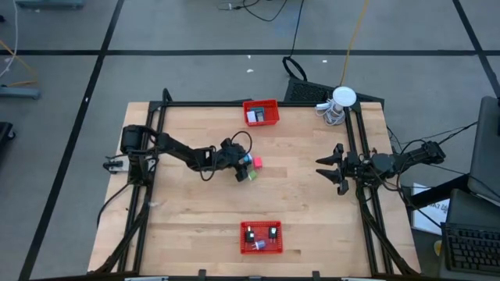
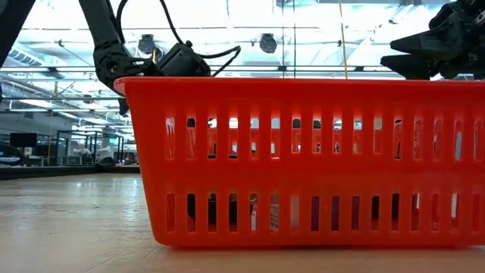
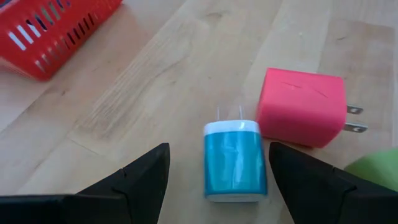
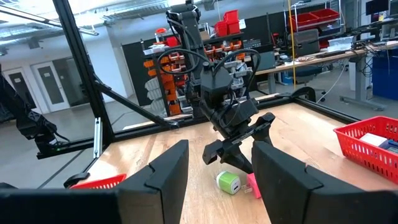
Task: Pick & Place Office items
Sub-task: Put the blue charger adapter into the bottom orange bin
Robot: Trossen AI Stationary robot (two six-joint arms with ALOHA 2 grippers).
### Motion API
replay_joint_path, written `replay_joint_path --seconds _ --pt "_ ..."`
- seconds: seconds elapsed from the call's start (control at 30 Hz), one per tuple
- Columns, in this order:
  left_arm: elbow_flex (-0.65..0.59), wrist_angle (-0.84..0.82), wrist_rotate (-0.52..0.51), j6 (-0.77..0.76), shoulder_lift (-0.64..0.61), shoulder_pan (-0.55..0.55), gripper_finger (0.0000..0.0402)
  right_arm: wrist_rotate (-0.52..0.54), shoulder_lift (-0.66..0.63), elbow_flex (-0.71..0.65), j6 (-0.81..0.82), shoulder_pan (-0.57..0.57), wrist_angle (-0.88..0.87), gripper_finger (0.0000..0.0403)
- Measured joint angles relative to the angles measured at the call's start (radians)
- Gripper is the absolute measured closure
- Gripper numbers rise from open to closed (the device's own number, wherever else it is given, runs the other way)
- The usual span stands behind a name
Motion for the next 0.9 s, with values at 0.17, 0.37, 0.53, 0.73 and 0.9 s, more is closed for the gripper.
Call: replay_joint_path --seconds 0.17,0.37,0.53,0.73,0.9 --pt "0.0 -0.001 0.014 0.0 0.0 0.001 0.0128 0.0 0.0 0.0 0.0 0.0 0.0 0.0238" --pt "0.0 -0.002 0.025 0.001 0.0 0.011 0.0128 0.0 0.0 0.0 0.0 0.0 0.0 0.0238" --pt "-0.001 -0.002 0.026 -0.001 0.0 0.02 0.0128 0.0 0.0 0.0 0.0 0.0 0.0 0.0238" --pt "-0.001 -0.002 0.046 0.0 0.0 0.02 0.0128 0.0 0.0 0.0 0.0 0.0 0.0 0.0238" --pt "-0.001 -0.002 0.051 -0.011 0.0 0.02 0.0128 0.0 0.0 0.0 0.0 0.0 0.0 0.0238"
